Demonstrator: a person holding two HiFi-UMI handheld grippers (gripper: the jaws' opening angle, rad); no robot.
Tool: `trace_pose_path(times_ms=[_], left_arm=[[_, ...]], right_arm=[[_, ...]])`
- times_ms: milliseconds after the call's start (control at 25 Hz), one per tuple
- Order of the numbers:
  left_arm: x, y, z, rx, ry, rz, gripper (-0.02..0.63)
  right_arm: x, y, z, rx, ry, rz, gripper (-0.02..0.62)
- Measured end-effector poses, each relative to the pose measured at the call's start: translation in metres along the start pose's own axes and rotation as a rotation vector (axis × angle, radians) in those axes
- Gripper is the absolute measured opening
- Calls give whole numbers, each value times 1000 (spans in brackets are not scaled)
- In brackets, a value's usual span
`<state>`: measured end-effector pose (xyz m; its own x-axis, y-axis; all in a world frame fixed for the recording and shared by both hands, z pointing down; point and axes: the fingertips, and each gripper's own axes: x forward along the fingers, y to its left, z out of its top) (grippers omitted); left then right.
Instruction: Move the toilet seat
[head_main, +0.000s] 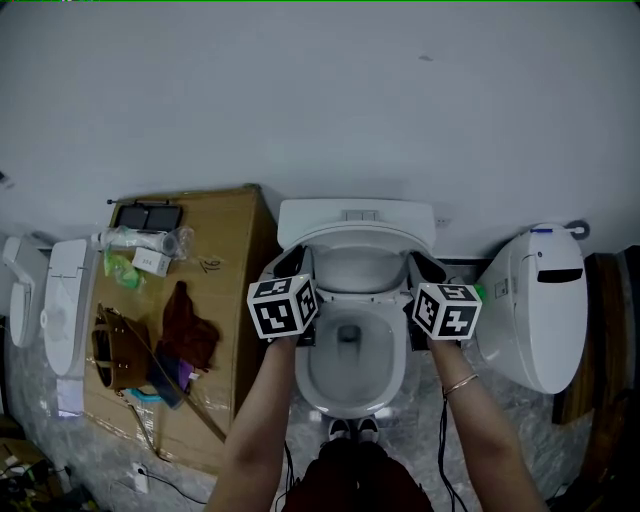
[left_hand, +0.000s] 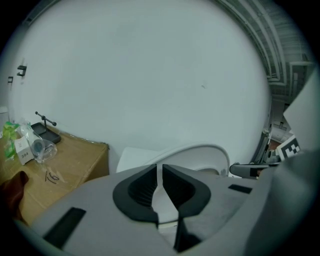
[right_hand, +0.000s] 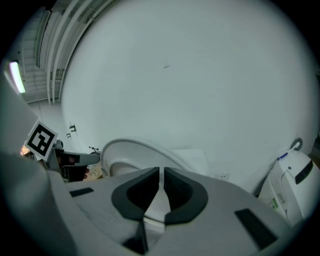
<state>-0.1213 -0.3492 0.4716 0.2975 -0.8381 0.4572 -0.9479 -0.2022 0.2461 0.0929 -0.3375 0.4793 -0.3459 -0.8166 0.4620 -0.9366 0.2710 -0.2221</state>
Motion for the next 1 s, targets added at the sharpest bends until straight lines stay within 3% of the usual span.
trace_pose_path(times_ms=[400,1000], left_arm=[[-65,-17,2,50,-87,-25,35],[-166,-60,8,129,-183,-38,27]], right_arm=[[-59,40,13,-7,-104,81,29],[-161,77,25,-4,-210,116,17]])
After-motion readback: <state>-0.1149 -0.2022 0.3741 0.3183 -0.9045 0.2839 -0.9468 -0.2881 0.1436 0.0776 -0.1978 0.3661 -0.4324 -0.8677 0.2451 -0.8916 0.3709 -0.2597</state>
